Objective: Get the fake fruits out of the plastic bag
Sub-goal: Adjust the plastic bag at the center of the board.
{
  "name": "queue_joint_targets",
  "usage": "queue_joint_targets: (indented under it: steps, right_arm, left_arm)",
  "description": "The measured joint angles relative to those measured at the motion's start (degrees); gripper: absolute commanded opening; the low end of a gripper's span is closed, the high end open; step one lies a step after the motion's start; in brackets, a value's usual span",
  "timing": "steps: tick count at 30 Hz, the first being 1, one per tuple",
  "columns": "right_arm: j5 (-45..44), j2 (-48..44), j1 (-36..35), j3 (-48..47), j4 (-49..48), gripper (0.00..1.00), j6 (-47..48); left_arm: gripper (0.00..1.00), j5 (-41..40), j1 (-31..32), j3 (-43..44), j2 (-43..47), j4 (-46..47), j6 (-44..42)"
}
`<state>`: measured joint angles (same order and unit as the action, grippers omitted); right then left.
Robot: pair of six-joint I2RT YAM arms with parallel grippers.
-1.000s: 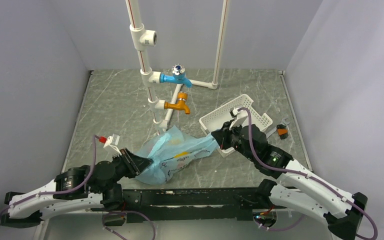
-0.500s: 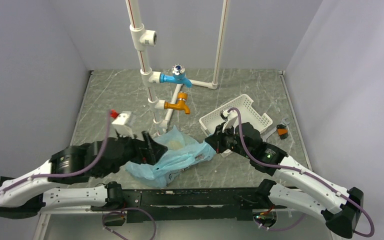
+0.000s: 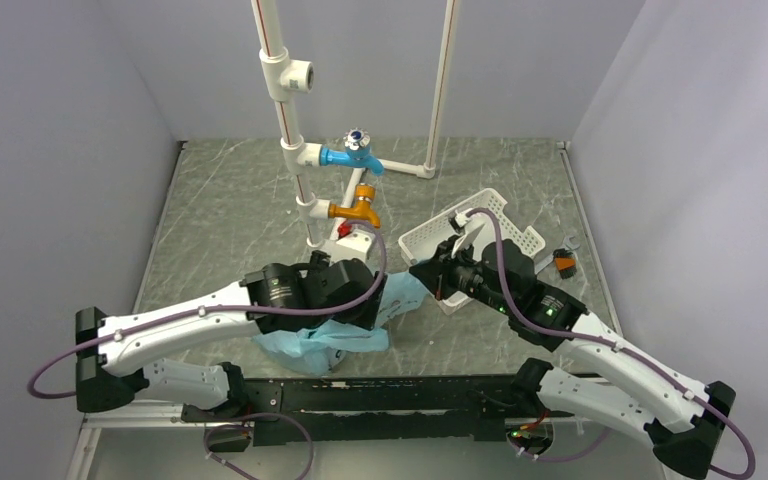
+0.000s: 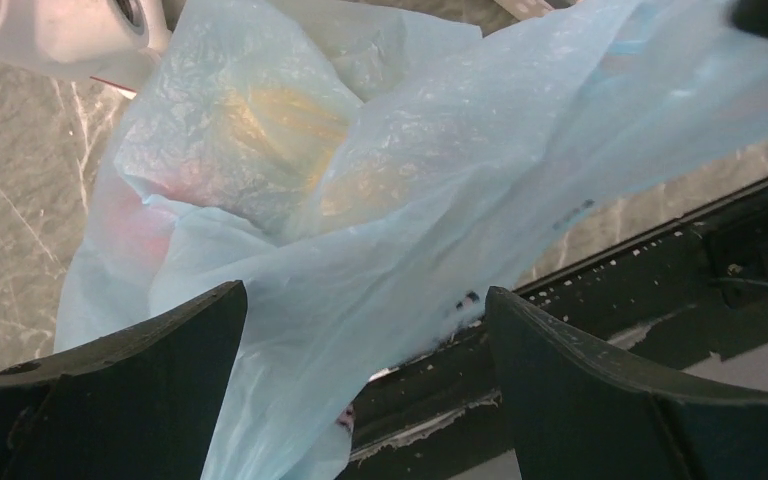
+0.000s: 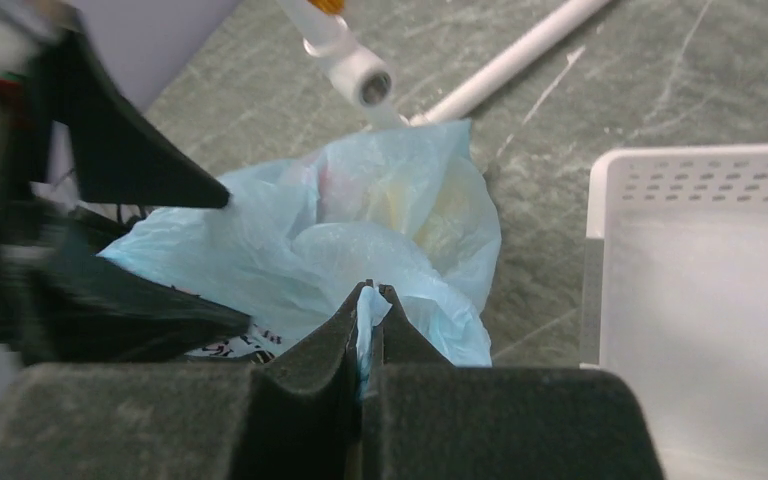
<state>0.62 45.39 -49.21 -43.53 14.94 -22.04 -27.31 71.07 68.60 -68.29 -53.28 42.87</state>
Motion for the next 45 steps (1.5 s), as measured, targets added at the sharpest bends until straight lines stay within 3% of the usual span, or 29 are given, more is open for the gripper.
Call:
queue_joint_targets:
  steps: [6,12,16,21,23,25,27,29,30,31,34,36,45]
  right_arm:
    - [1.38,-0.24,0.0,-1.88,-0.07,0.0,-0.04]
    - [3.54,-0.07,0.0,-1.88,-0.07,0.0,-0.11]
    - [4.44,0.15,0.0,-1.88,-0.04,0.0,-0.24]
    - [5.29,0.13,0.0,-1.86,-0.04,0.0,-0.5]
    - [5.68,0.13,0.0,-1.86,-0.04,0.0,-0.55]
    - [5.97,0.15,0.0,-1.86,-0.04,0.03,-0.59]
    - [6.05,0.17,0.0,-1.86,-0.04,0.08,-0.66]
    - [6.12,0.44,0.0,-1.86,-0.02,0.13,-0.74]
    - [6.1,0.72,0.0,-1.86,0.0,0.2,-0.81]
    - [6.05,1.03,0.0,-1.86,0.0,0.35,-0.92]
    - [5.31,1.99,0.0,-1.86,0.02,0.78,-1.75]
    - [3.78,3.43,0.0,-2.16,0.72,0.97,-2.12]
    - [1.16,10.86,-0.39,-2.64,4.59,1.0,-9.9]
  left_arm:
    - [0.98,1.75,-0.92,-0.26,-3.67,1.66,-0.31]
    - [0.77,1.22,-1.7,-1.09,-5.27,1.77,1.66]
    - [0.92,0.68,-3.37,-2.64,-5.22,2.08,2.56]
    - [0.94,2.32,-4.31,-4.68,-5.25,3.85,2.34]
    - [0.85,3.43,-4.31,-4.72,-5.6,4.79,1.84]
    - [0.61,4.07,-4.68,-4.72,-6.25,5.42,1.77]
    - [0.33,4.22,-5.35,-4.72,-6.8,5.29,2.12]
    - [0.17,4.02,-6.64,-4.72,-6.84,5.18,2.91]
    - [0.1,3.82,-7.34,-4.72,-6.54,5.09,3.15]
    - [0.01,3.58,-7.96,-4.72,-6.05,4.7,3.43]
    - [0.0,2.19,-9.4,-5.46,-2.56,3.52,4.76]
    - [0.0,0.85,-9.68,-7.04,1.68,2.82,5.73]
    - [0.0,-2.91,-9.79,-14.64,23.26,3.63,11.47]
